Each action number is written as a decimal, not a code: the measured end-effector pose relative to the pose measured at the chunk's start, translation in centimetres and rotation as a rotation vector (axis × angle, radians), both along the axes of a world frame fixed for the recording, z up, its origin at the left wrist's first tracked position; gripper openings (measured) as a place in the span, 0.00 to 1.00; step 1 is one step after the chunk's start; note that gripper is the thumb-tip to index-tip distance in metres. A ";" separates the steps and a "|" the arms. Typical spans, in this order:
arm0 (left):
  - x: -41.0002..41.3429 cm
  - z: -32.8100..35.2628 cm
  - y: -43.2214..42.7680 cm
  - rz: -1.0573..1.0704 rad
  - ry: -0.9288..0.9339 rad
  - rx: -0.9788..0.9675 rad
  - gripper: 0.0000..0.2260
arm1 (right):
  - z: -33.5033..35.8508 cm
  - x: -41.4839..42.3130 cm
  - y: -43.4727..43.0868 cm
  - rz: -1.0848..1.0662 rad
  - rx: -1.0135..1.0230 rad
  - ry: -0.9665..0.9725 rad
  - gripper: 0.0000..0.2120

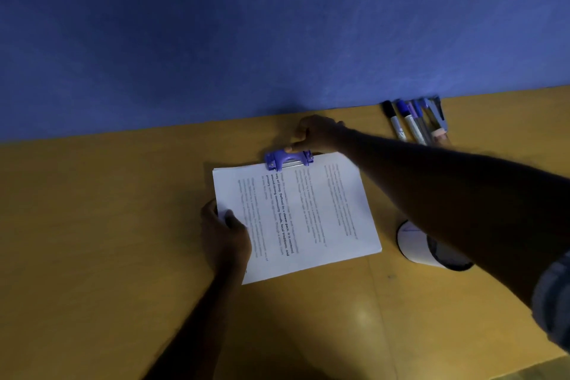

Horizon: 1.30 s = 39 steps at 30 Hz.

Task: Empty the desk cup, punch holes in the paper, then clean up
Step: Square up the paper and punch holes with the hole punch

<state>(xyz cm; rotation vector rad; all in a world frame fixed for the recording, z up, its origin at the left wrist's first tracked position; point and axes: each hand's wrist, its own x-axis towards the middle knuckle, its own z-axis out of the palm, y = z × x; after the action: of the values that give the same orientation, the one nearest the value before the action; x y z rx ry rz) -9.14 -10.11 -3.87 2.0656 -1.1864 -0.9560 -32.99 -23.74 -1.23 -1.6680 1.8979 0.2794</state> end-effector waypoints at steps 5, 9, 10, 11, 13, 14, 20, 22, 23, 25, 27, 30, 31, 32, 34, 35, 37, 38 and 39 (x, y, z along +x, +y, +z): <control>-0.3 0.0 0.1 0.024 0.035 -0.011 0.16 | -0.4 -0.1 -0.5 0.017 0.028 -0.048 0.28; -0.1 0.2 0.0 0.010 0.015 0.003 0.16 | -0.2 0.0 -0.5 0.001 0.036 -0.041 0.24; -0.1 0.4 0.0 0.012 0.016 0.008 0.15 | -0.1 0.1 -0.4 0.000 0.034 -0.028 0.25; -0.1 0.6 0.0 0.012 0.018 0.009 0.15 | 0.1 0.3 -0.2 -0.004 0.029 -0.010 0.26; -0.1 0.8 0.0 0.011 0.032 0.007 0.15 | 0.4 0.5 0.3 0.007 0.033 0.023 0.29; -0.1 0.9 0.0 0.012 0.040 0.006 0.15 | 0.6 0.6 0.5 0.025 0.041 0.027 0.30; -0.3 1.3 0.0 0.019 0.047 -0.016 0.15 | 2.4 -0.9 2.1 0.014 -0.030 -0.046 0.36; -0.4 1.4 0.1 0.015 0.045 -0.018 0.15 | 2.5 -1.1 2.9 -0.008 -0.091 -0.118 0.35; -0.4 1.5 0.0 0.013 0.041 -0.011 0.15 | 2.5 -1.0 3.3 -0.015 -0.123 -0.145 0.33; -0.4 1.5 0.0 0.009 0.033 -0.002 0.15 | 2.0 -0.8 4.3 0.018 -0.156 -0.150 0.31; -0.2 1.4 0.0 0.005 0.029 -0.010 0.14 | 1.2 -0.3 5.4 0.046 -0.189 -0.131 0.31; 0.0 1.1 0.1 -0.017 0.019 0.009 0.13 | 0.1 0.3 6.4 0.033 -0.281 -0.097 0.29; 0.1 1.1 0.1 -0.020 0.021 0.014 0.12 | 0.0 0.5 6.5 0.024 -0.302 -0.092 0.28; 0.2 1.1 0.2 -0.022 0.024 0.018 0.12 | -0.2 0.6 6.6 0.016 -0.316 -0.087 0.27; 0.5 1.1 0.5 -0.026 0.027 0.022 0.12 | -0.2 0.8 6.6 0.004 -0.329 -0.070 0.25; 0.6 1.0 0.6 -0.027 0.025 0.024 0.12 | -0.3 0.9 6.7 -0.001 -0.327 -0.061 0.25; 1.0 1.0 1.0 -0.026 0.023 0.028 0.12 | -0.2 0.9 6.8 -0.002 -0.312 -0.059 0.26; 1.2 0.9 1.2 -0.026 0.024 0.029 0.12 | -0.2 1.0 6.9 -0.001 -0.304 -0.066 0.28; 1.4 0.9 1.5 -0.030 0.023 0.032 0.12 | -0.1 1.0 7.1 -0.010 -0.300 -0.078 0.31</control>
<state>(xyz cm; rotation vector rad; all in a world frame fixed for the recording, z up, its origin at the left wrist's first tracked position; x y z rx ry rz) -7.70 -8.64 -2.94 2.0617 -1.2005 -1.0164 -31.95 -16.60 -1.29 -1.8300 1.9630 -0.0786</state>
